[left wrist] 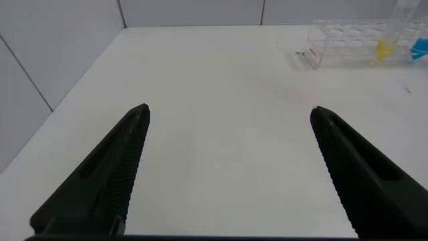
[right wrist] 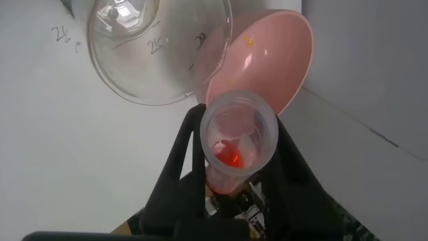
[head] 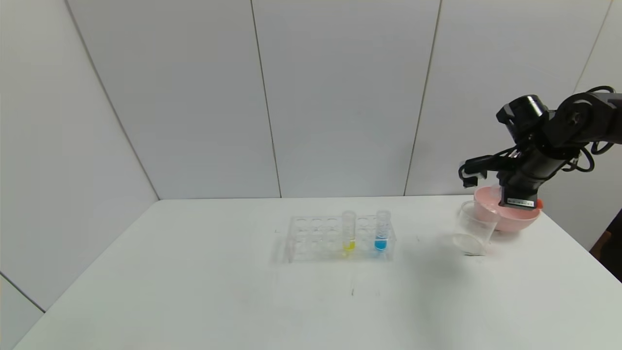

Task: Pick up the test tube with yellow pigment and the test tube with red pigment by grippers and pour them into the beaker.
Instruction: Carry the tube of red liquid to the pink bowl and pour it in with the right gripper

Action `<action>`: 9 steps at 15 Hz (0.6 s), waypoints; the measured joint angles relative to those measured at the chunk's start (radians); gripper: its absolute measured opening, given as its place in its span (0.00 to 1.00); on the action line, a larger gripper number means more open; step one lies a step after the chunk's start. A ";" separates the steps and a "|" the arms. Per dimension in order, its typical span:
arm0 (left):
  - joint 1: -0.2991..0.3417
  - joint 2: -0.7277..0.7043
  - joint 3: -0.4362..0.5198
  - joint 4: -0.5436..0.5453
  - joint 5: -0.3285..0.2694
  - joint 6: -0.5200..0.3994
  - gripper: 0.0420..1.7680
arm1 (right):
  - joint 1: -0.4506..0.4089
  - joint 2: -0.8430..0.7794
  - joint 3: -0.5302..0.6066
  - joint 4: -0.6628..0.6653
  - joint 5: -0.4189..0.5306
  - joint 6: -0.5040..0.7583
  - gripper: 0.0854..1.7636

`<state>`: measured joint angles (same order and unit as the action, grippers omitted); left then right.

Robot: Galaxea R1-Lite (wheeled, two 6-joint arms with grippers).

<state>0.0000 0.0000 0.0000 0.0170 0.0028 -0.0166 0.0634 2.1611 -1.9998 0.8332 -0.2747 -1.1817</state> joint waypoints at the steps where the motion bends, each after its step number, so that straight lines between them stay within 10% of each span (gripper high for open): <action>1: 0.000 0.000 0.000 0.000 0.000 0.000 0.97 | 0.000 0.002 0.000 -0.003 -0.002 -0.013 0.27; 9: 0.000 0.000 0.000 0.000 0.000 0.000 0.97 | 0.013 0.020 0.000 0.007 -0.067 -0.080 0.27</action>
<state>0.0000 0.0000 0.0000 0.0170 0.0028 -0.0166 0.0768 2.1811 -1.9998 0.8402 -0.3419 -1.2621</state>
